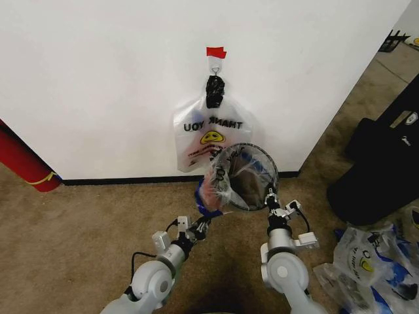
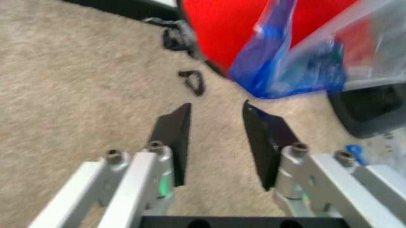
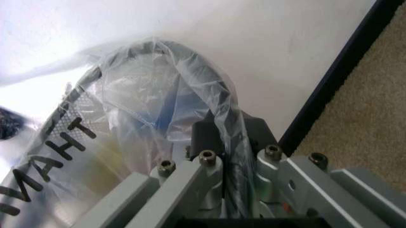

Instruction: Pick up the garbage bag from the wall and place it over the trash bin.

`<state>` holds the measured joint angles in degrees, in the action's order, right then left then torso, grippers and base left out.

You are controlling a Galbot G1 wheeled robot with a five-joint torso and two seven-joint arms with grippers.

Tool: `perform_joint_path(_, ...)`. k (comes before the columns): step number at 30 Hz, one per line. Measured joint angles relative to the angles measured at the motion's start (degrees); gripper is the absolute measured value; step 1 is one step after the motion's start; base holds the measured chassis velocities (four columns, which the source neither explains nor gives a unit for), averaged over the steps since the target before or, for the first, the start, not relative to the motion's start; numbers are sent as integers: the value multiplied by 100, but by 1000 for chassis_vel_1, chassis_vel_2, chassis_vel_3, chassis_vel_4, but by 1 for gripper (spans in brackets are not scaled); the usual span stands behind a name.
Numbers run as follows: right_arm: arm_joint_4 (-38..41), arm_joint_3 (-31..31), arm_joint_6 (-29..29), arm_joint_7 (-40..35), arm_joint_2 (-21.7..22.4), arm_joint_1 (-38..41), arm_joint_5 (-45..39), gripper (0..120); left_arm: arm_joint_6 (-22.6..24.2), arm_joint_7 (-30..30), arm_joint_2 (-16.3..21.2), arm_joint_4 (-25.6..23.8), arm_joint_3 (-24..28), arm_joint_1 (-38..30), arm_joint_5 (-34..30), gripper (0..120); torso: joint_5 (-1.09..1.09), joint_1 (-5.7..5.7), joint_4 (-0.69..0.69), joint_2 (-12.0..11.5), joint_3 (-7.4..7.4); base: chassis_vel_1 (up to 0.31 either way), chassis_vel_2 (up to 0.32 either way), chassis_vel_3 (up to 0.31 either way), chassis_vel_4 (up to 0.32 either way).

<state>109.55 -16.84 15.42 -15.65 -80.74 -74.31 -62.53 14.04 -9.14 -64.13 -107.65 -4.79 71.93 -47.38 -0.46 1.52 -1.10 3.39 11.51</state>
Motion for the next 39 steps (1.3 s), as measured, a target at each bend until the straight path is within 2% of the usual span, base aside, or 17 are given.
perform_joint_path(1,0,0,0,0,0,0,0,0,0,0,0,0,0,0,0,37,0,0,0,0,0,0,0,0,0)
perform_joint_path(7,-39,18,-27,-14,-9,55,1,0,24,-233,37,-269,-55,141,86,63,0,0,0,0,0,0,0,0,0)
perform_joint_path(8,-39,18,-27,-14,-9,55,1,0,24,-233,37,-269,-55,141,86,63,0,0,0,0,0,0,0,0,0)
perform_joint_path(13,43,58,-102,-97,14,-28,42,0,-317,-303,-20,-105,-57,106,475,84,0,0,0,0,0,0,0,0,0)
perform_joint_path(15,60,62,-112,-116,20,-43,51,0,-343,-316,-27,-94,-58,98,485,85,0,0,0,0,0,0,0,0,0)
perform_joint_path(17,119,83,-161,-208,40,-98,93,0,-390,-336,-81,-63,-55,51,484,94,-1,0,0,0,0,0,0,0,0)
perform_joint_path(19,181,141,-228,-346,46,-152,149,0,-401,-325,-161,11,-9,-40,493,99,1,0,0,0,0,0,0,0,0)
perform_joint_path(22,231,183,-268,-432,43,-178,184,0,-420,-299,-226,133,21,-120,596,100,0,0,0,0,0,0,0,0,0)
perform_joint_path(24,322,254,-350,-616,25,-204,268,0,-536,-281,-333,457,47,-298,846,100,-1,0,-1,0,0,0,0,0,0)
perform_joint_path(27,406,289,-446,-824,33,-217,406,0,-684,-388,-311,645,-29,-351,1102,100,-1,0,-1,0,0,0,0,0,0)
perform_joint_path(34,493,281,-598,-1046,87,-188,437,0,-671,-1047,51,638,-264,-256,1445,100,0,0,1,0,0,0,0,0,0)
perform_joint_path(39,473,330,-671,-1111,67,-126,463,0,-708,-1058,165,543,-316,-228,1246,100,0,0,0,0,0,0,0,0,0)
